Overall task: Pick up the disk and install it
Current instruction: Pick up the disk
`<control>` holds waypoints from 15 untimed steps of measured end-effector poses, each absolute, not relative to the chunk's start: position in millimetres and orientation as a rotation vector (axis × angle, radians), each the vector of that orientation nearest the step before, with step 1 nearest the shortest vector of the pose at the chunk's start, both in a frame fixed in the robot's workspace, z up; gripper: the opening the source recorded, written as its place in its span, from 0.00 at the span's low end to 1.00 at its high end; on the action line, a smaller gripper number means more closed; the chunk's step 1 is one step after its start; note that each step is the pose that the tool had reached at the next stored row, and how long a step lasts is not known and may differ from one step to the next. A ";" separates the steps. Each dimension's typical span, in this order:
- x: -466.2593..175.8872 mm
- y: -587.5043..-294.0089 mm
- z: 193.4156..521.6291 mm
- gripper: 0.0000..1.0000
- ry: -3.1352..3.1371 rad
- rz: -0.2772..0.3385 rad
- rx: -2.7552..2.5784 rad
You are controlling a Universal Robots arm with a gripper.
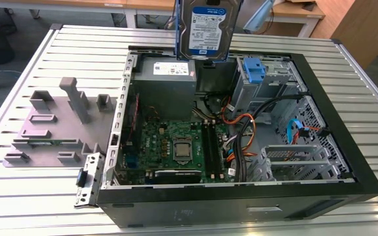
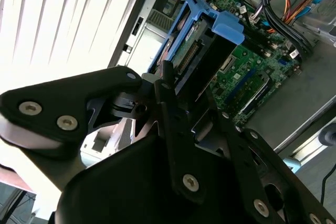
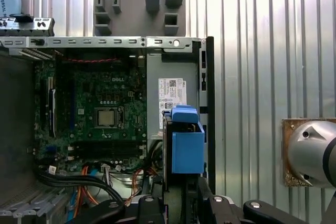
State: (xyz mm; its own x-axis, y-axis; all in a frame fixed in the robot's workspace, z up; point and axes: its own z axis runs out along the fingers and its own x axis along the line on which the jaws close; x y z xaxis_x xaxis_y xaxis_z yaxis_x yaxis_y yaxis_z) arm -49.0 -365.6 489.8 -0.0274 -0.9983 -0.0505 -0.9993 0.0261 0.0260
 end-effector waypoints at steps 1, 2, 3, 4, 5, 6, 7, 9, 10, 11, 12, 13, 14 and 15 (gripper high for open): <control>-48.8 -365.8 489.7 0.35 2.237 0.084 -2.178; -48.6 -365.8 489.8 0.35 2.237 0.084 -2.178; -48.5 -365.9 489.8 0.35 2.237 0.084 -2.178; -48.5 -365.9 489.8 0.35 2.237 0.084 -2.178; -48.4 -365.9 489.8 0.35 2.237 0.084 -2.178; -48.4 -366.1 489.8 0.35 2.237 0.084 -2.178; -48.4 -366.4 489.8 0.35 2.237 0.084 -2.178; -48.3 -367.4 489.9 0.35 2.238 0.083 -2.179; -48.3 -368.1 489.8 0.35 2.238 0.083 -2.179; -48.3 -368.8 489.8 0.35 2.238 0.083 -2.179; -48.2 -369.7 489.8 0.35 2.238 0.083 -2.179; -48.2 -370.6 489.8 0.35 2.238 0.083 -2.179; -48.1 -371.5 489.8 0.35 2.238 0.082 -2.179; -48.1 -372.5 489.8 0.35 2.238 0.082 -2.179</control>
State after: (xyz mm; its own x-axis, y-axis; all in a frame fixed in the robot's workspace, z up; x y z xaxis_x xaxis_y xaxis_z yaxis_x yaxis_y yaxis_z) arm -48.1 -372.5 489.8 -0.0274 -0.9984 -0.0486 -0.9993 0.0262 0.0260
